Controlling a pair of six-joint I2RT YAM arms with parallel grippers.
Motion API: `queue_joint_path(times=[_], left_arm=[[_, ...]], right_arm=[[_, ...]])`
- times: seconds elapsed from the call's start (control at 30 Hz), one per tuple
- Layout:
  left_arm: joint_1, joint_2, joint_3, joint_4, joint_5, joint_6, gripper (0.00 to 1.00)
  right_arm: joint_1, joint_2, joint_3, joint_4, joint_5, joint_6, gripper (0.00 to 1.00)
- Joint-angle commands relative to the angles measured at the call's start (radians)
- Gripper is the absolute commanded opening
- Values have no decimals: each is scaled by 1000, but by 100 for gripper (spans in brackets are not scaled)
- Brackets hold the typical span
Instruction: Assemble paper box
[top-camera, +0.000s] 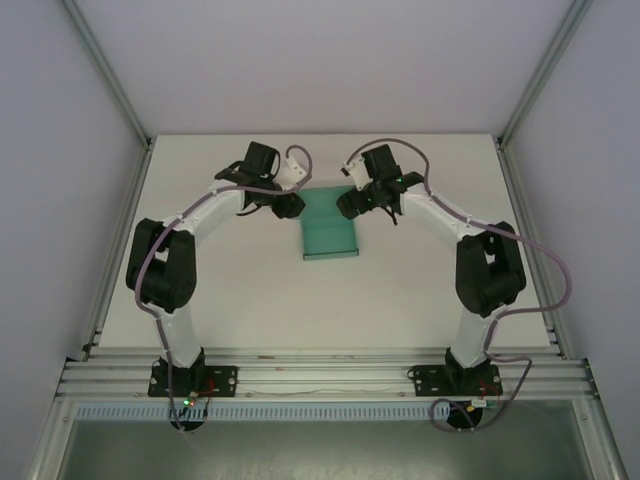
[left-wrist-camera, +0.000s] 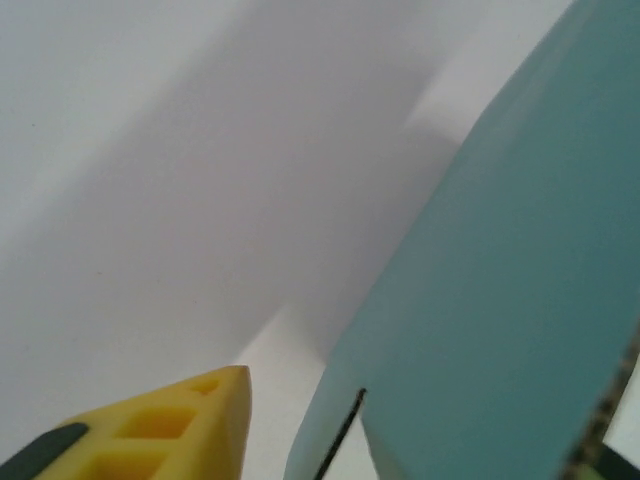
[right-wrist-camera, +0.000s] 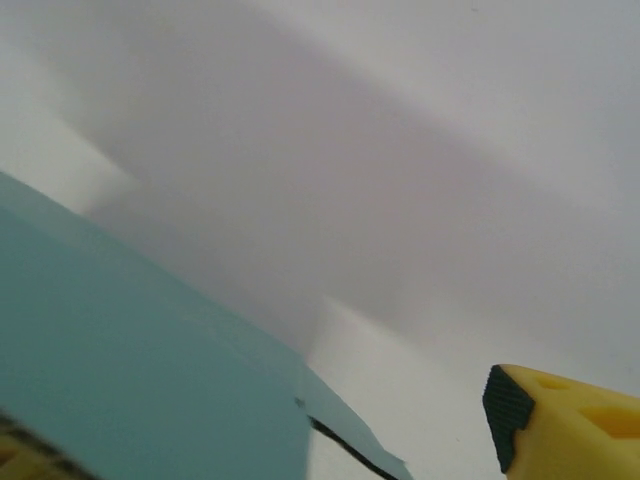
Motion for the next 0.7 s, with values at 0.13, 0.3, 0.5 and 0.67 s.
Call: queue_joint_path(times=[0.13,0.3,0.5,0.67], left_arm=[[7,3,48,-58,-17,43,18],[7,-2,50,-46,-58,21,0],[3,-16,54,-5,-103,-111,0],[-26,-17,58,59,-261,-306,0]], right_arm=[[-8,48,85,-111,-43,-60,43],[-11,31,81,-135,-38,-59,26],[-9,23,93,-150,-20,-7,11],[25,0,77,-30,108,190,8]])
